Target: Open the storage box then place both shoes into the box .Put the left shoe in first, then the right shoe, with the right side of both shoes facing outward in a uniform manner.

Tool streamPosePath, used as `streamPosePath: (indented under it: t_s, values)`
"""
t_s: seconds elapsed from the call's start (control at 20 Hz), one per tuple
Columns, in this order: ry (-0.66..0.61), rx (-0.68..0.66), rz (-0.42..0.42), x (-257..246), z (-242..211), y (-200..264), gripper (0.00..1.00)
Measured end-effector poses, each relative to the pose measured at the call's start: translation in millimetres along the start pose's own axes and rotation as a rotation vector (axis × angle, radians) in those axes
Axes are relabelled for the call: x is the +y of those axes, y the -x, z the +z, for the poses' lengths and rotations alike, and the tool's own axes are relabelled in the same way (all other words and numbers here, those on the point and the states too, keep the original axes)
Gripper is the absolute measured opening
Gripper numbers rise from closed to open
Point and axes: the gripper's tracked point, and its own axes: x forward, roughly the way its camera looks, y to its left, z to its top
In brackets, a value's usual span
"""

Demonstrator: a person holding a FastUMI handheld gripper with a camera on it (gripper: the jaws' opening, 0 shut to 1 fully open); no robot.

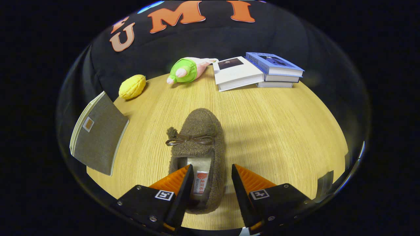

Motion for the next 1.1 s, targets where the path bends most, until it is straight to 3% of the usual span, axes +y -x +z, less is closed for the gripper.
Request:
streamPosePath:
  t_s: [0.1, 0.2, 0.35, 0.45, 0.8, 1.1]
  values:
    - [-0.032, 0.008, 0.021, 5.2, -0.2, -7.4, 0.55]
    - [-0.041, -0.002, -0.01, -0.8, 2.8, -11.9, 0.46]
    - [-0.068, -0.016, -0.037, -6.7, 6.8, -12.3, 0.14]
    - [-0.104, -0.021, -0.025, -7.9, 10.4, -10.6, 0.06]
    - [-0.201, -0.077, 0.059, 15.7, 35.3, 18.3, 0.04]
    - [-0.189, -0.117, 0.162, 85.4, 72.4, 51.6, 0.04]
